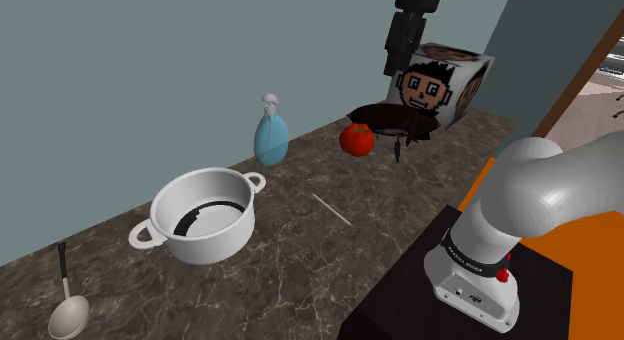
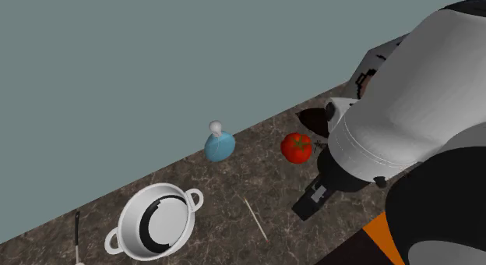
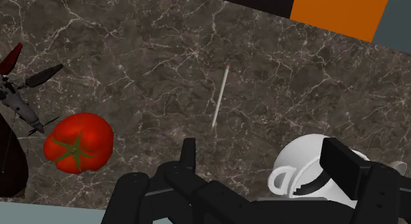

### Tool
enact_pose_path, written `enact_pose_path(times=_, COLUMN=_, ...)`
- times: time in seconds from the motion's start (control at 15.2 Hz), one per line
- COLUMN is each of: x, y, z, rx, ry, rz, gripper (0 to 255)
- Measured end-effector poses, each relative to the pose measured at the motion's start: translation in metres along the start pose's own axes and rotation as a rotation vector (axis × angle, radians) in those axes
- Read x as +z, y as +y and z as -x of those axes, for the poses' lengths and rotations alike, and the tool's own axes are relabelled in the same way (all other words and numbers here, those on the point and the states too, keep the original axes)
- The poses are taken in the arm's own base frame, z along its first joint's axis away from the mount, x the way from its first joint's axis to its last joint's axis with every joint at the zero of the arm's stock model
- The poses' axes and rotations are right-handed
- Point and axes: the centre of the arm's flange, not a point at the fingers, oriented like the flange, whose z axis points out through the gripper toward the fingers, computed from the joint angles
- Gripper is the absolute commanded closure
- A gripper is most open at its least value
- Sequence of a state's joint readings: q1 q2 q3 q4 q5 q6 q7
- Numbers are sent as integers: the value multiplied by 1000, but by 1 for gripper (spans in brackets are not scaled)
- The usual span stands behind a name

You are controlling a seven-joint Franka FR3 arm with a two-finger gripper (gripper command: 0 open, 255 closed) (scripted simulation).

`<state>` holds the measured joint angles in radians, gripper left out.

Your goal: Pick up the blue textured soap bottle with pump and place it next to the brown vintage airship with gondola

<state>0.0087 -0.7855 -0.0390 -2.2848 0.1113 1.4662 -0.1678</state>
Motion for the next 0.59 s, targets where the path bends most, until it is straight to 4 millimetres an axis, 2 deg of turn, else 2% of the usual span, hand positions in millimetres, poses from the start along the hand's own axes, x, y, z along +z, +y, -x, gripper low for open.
enact_pose_path(times=0.07, x=0, y=0, z=0, rx=0, ry=0, rz=0, gripper=0)
enact_pose_path(times=0.2, x=8, y=0, z=-13, rx=3, ry=6, rz=0, gripper=0)
enact_pose_path(times=0.59, x=36, y=5, z=-77, rx=17, ry=39, rz=2, gripper=0)
